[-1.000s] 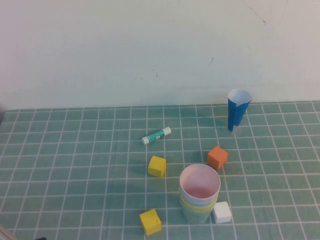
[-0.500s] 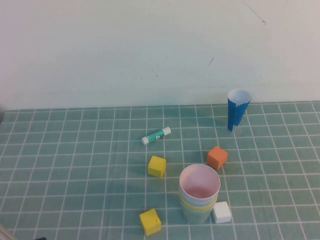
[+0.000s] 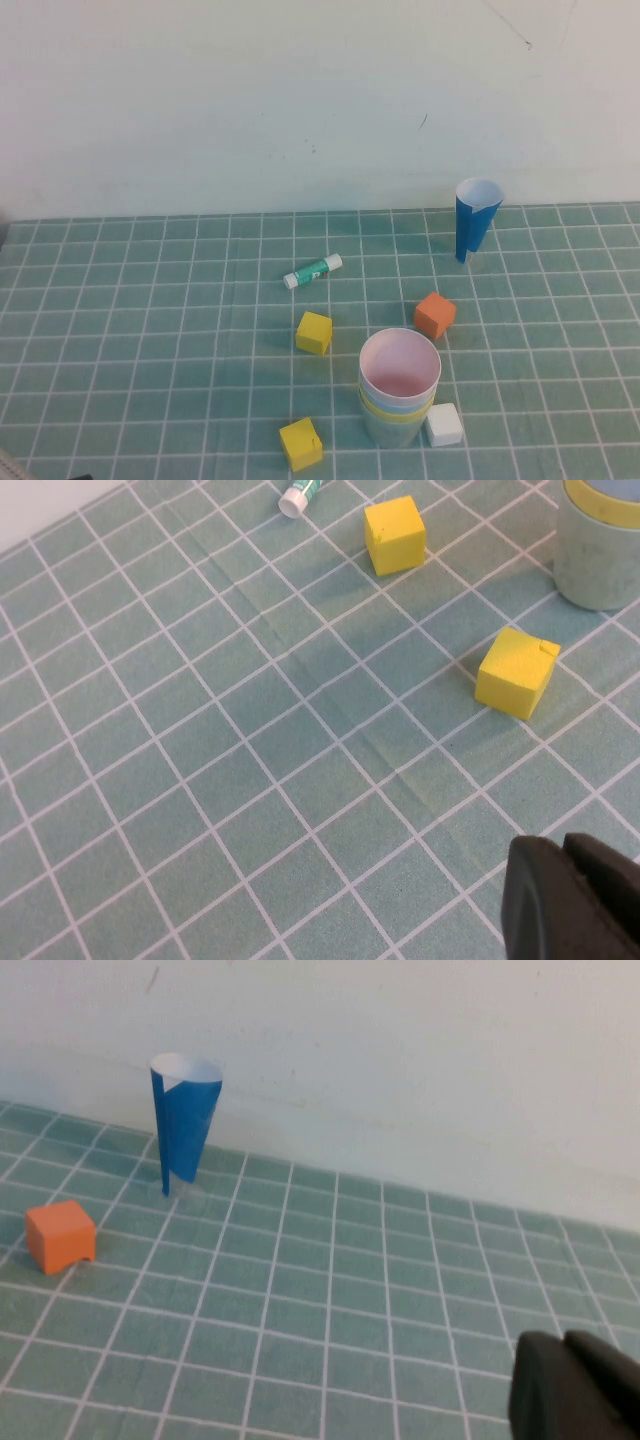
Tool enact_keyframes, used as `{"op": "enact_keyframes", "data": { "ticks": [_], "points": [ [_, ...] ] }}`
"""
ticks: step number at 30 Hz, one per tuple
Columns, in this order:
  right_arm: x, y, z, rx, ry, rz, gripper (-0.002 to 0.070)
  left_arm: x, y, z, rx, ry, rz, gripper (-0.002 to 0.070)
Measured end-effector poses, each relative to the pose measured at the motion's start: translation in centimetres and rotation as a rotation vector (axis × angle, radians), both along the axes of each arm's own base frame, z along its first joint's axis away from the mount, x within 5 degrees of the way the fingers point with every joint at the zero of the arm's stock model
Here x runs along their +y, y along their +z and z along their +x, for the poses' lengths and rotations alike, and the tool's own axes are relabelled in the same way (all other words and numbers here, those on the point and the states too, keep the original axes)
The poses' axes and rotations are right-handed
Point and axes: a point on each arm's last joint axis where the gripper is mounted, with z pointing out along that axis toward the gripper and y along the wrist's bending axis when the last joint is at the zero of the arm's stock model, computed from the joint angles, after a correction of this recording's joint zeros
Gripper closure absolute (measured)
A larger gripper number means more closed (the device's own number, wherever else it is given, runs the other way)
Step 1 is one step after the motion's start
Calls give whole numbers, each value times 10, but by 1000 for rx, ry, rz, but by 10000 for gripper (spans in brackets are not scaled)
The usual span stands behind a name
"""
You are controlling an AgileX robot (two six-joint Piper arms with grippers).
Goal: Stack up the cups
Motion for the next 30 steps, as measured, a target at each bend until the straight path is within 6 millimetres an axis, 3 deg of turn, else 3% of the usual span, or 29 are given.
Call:
{"op": "enact_keyframes", "data": {
  "ticks": [6,30],
  "points": [
    [0,-19,-1,60,-18,47,678,0,0,0,1,0,1,677],
    [-4,-21,-2,86,-97,56,678,0,0,0,2,0,3,677]
  ]
}}
